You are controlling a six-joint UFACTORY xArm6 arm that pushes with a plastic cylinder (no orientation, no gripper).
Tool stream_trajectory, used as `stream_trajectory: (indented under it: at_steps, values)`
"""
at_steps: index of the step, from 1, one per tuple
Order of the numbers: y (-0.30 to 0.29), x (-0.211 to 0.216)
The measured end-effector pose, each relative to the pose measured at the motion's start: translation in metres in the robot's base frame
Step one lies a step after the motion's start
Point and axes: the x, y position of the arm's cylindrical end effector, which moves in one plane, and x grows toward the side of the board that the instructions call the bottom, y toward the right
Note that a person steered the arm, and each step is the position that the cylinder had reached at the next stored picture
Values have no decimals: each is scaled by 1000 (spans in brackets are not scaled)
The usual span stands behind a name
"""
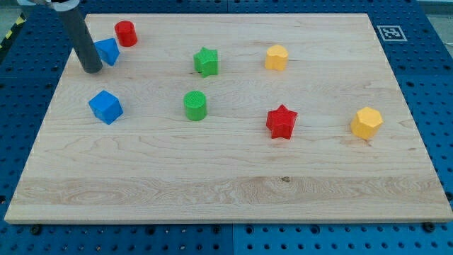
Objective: Push the blue triangle and red circle to the top a bit
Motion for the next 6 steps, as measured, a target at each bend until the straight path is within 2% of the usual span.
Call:
stream_trajectory:
  at_steps: [1,2,3,4,6]
  values:
    - [0,-24]
    - [-1,-24]
    - [0,3]
    - [11,4]
    - [12,-43]
